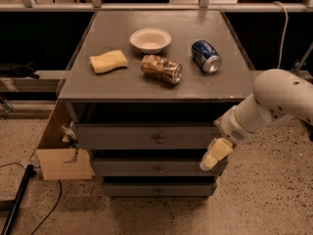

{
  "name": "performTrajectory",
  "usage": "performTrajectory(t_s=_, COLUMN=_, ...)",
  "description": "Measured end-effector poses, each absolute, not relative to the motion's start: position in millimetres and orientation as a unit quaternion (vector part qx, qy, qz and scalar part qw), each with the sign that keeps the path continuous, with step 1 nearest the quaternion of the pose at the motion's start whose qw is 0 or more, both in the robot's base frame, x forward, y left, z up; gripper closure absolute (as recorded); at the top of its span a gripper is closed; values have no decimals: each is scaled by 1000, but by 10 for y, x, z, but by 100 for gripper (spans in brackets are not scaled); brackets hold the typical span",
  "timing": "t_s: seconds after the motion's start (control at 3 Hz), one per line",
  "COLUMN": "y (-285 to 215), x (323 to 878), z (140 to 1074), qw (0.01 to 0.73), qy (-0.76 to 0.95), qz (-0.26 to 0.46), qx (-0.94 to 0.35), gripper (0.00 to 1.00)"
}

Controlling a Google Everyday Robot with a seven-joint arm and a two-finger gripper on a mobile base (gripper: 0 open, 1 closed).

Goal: Open top drawer

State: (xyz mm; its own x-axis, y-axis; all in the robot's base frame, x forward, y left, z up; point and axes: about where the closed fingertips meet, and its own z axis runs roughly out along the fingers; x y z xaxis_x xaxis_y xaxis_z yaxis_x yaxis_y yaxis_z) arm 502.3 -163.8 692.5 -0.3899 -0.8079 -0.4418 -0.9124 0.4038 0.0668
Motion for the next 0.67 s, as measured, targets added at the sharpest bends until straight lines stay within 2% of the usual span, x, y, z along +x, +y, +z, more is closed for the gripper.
performTrajectory(t_s=0.67, y=-1479, x=5259, z=6925, qw=185, qy=815, qz=139, qx=-532, gripper=0)
